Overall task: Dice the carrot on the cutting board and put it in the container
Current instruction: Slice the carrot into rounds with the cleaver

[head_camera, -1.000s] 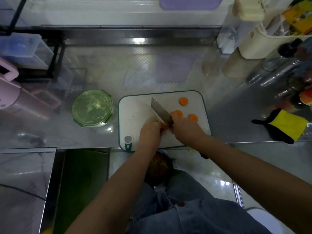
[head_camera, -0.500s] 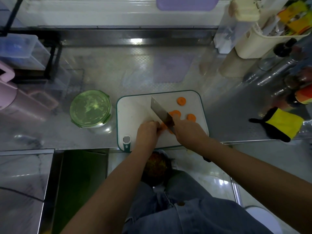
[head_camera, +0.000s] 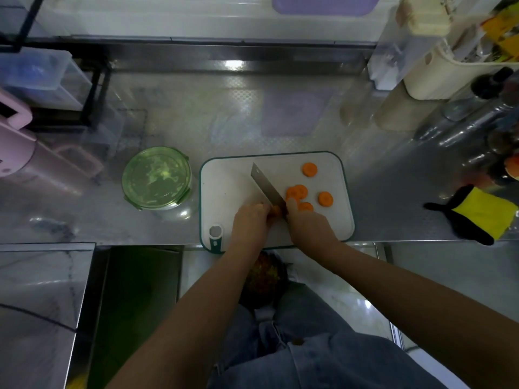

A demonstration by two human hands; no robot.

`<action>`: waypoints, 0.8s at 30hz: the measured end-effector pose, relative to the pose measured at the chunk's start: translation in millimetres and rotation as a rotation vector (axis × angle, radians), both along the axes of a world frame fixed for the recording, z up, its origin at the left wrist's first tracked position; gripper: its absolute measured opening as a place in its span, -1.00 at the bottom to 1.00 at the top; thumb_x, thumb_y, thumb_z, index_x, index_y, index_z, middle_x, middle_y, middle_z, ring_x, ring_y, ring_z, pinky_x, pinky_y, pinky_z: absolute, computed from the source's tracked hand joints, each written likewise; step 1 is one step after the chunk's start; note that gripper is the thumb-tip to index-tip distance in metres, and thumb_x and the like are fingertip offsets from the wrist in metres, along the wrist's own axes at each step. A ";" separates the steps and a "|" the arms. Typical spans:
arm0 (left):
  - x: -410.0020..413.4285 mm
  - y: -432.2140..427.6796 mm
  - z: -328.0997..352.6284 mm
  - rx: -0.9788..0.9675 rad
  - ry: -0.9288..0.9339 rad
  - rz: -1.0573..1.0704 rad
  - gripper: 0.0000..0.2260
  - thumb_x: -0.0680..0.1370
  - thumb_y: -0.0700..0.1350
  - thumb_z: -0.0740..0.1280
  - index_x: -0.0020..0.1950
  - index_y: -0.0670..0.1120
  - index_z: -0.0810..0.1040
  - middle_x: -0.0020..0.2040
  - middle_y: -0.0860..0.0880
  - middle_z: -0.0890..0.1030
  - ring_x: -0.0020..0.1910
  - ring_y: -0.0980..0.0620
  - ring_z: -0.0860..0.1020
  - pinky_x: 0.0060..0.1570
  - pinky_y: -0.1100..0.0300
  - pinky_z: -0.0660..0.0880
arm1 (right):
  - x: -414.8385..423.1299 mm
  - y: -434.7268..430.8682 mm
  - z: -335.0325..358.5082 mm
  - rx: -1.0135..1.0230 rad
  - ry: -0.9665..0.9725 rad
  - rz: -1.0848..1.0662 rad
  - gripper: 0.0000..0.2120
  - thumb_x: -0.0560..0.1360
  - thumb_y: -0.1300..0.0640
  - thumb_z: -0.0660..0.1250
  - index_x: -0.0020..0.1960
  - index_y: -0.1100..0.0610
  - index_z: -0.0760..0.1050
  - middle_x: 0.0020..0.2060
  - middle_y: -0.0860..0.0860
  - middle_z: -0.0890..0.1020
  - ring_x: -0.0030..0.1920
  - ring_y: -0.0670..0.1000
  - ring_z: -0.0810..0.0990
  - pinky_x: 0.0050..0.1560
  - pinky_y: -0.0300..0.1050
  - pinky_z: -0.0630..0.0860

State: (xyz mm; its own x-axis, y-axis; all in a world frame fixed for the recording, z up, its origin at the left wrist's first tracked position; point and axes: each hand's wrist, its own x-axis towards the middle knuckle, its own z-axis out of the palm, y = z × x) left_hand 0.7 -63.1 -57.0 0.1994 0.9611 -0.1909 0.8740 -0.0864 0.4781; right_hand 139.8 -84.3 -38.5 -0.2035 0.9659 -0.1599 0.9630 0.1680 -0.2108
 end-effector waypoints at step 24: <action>0.1 -1.6 6.6 -0.030 -0.015 0.044 -0.85 0.55 -0.07 0.31 -0.12 -0.12 0.59 -0.13 -0.11 0.61 -0.11 -0.11 0.54 -0.10 0.13 0.40 | 10.6 -0.1 30.5 -0.059 -0.042 0.040 -0.59 0.61 0.16 0.09 0.42 0.19 0.14 -0.03 0.11 0.60 -0.12 0.12 0.61 -0.32 -0.09 0.31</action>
